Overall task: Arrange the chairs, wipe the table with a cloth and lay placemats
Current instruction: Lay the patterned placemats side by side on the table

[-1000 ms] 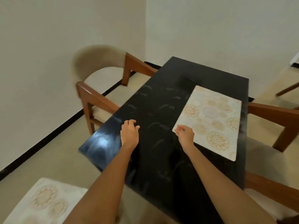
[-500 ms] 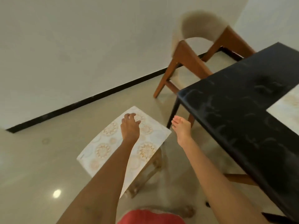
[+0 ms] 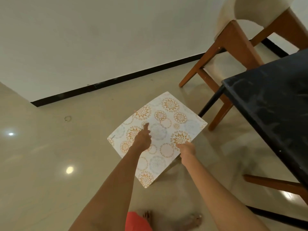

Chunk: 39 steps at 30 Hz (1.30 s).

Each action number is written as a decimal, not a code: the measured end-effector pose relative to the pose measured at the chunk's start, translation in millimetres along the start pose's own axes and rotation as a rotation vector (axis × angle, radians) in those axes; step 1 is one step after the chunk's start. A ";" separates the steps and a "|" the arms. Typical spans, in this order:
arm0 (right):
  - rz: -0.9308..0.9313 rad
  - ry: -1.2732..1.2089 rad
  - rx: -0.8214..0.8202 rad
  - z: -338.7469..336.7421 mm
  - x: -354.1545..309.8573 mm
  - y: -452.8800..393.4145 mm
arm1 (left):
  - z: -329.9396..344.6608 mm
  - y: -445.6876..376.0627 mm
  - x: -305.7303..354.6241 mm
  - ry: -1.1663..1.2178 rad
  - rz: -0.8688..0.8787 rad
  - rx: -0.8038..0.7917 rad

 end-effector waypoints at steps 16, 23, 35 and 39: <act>0.113 -0.166 -0.063 5.8 12.8 -7.3 | 14.9 3.9 -3.4 0.014 -0.072 -0.097; -0.137 -0.168 0.003 -22.1 -28.1 -2.3 | -8.0 5.4 21.9 -0.029 -0.040 0.020; -0.434 -0.461 0.001 -152.6 -132.1 12.3 | -28.4 4.4 145.6 -0.038 0.138 0.142; -0.463 -0.521 -0.020 -207.5 -163.0 4.8 | -14.5 4.5 200.2 -0.075 0.230 0.200</act>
Point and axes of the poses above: each hand's wrist, its own y-axis away from the middle knuckle, its own z-axis out of the palm, x = y × z, the point moved 7 cm from there along -y, towards the middle knuckle, and after that the axes turned 2 degrees about x, right-handed, at the moved point
